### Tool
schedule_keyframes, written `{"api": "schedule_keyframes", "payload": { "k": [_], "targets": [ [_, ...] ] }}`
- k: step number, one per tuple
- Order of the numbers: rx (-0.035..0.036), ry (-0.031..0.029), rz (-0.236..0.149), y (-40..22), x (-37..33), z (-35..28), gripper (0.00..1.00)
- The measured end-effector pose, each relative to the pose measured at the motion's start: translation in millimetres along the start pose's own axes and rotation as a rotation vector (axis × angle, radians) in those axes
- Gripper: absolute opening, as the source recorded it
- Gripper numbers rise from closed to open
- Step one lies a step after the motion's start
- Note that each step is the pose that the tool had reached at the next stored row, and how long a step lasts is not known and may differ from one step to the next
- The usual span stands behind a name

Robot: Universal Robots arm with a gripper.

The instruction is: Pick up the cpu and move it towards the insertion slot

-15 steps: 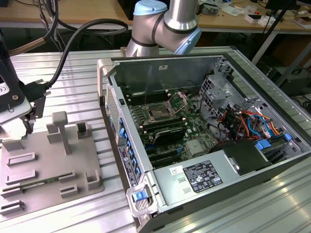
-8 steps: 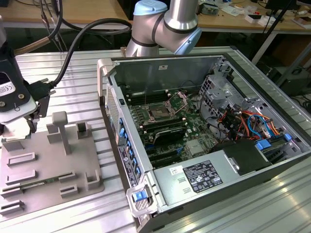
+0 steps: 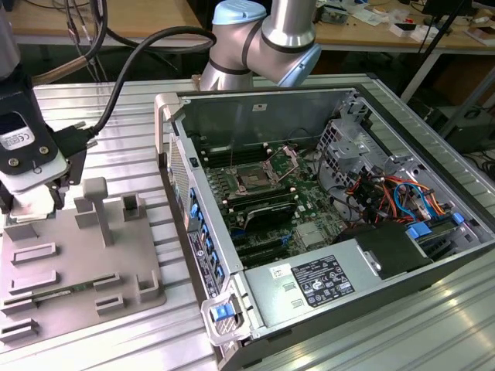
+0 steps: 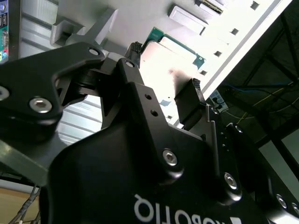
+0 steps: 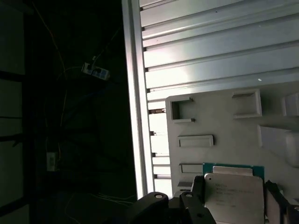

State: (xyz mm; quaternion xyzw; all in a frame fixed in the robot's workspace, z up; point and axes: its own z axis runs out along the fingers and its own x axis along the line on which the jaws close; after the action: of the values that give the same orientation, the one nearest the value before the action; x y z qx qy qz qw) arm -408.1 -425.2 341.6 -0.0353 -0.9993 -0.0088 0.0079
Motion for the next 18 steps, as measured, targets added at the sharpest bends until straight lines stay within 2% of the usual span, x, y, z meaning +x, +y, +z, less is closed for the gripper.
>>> {"api": "schedule_keyframes", "payload": {
  "k": [3,11,18],
  "targets": [
    [0.0000,0.0001,0.000,0.2,0.0,-12.3,0.55],
    [0.0000,0.0000,0.000,0.6,-0.1,-32.7,0.55],
    [-0.0001,0.0000,0.000,0.9,0.0,-47.4,0.55]
  ]
}}
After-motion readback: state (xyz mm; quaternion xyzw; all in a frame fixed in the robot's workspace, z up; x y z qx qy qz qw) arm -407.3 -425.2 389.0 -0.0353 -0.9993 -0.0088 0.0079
